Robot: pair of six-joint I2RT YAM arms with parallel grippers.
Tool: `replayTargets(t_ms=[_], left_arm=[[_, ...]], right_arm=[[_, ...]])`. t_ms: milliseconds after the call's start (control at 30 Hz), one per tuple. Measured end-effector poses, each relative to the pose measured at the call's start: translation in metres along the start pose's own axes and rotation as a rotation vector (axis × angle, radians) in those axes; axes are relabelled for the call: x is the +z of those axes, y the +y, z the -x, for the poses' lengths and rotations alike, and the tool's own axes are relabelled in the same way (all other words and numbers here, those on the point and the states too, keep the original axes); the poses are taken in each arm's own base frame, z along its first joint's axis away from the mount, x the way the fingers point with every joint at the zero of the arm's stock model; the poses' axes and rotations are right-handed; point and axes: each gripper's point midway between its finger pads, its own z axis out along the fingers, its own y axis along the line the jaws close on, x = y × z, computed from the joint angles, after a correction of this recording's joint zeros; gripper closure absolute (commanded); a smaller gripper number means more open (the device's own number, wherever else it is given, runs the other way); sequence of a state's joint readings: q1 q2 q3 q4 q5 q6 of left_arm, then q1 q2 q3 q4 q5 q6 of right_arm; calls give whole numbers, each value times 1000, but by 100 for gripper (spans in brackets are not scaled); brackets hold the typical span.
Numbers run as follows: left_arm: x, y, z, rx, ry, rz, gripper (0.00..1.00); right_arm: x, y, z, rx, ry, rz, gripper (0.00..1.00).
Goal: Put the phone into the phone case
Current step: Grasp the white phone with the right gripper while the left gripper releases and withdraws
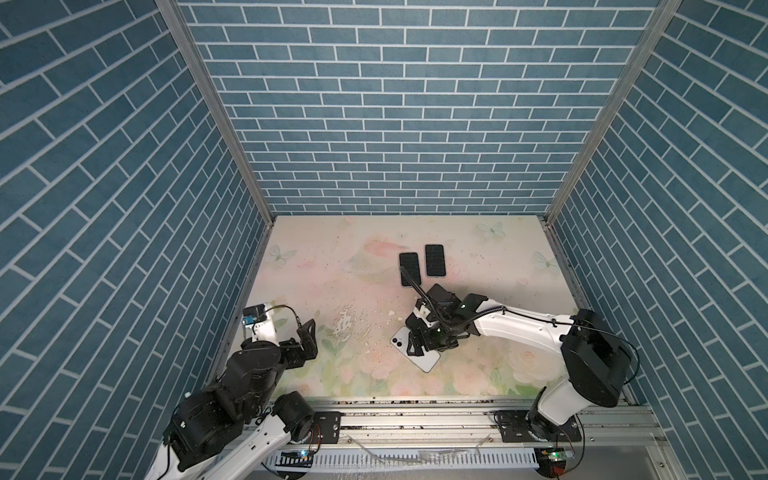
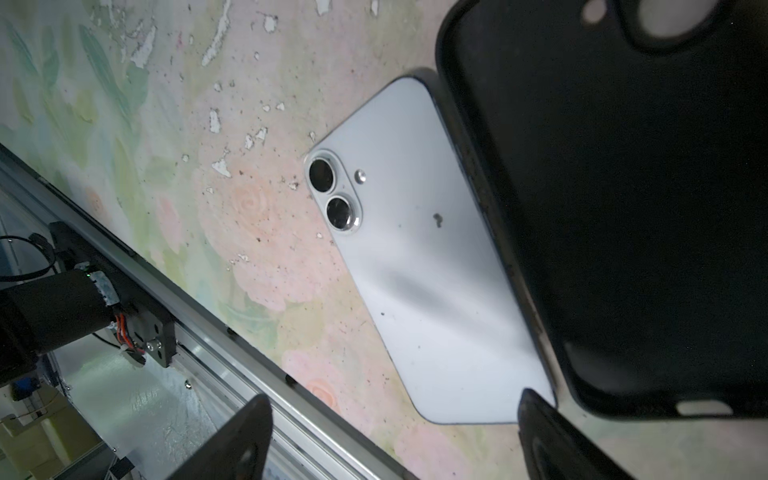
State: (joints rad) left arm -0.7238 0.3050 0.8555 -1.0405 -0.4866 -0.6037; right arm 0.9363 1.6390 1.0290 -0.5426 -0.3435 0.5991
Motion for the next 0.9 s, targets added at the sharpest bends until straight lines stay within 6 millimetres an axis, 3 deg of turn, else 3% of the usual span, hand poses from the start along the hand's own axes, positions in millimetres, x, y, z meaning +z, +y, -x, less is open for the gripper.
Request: replayTargets(t_ms=[233,500,900], left_arm=[[4,-1,-5,48,27,7,1],[-1,11,0,3,-9,50,0],[5,9,-7,10,27,53,0]], right_arm=[[18,-2,12,-27,30,-51,9],[24,-11,22,-66,21,-125,9],[27,-20,18,-96,31,-205,10]])
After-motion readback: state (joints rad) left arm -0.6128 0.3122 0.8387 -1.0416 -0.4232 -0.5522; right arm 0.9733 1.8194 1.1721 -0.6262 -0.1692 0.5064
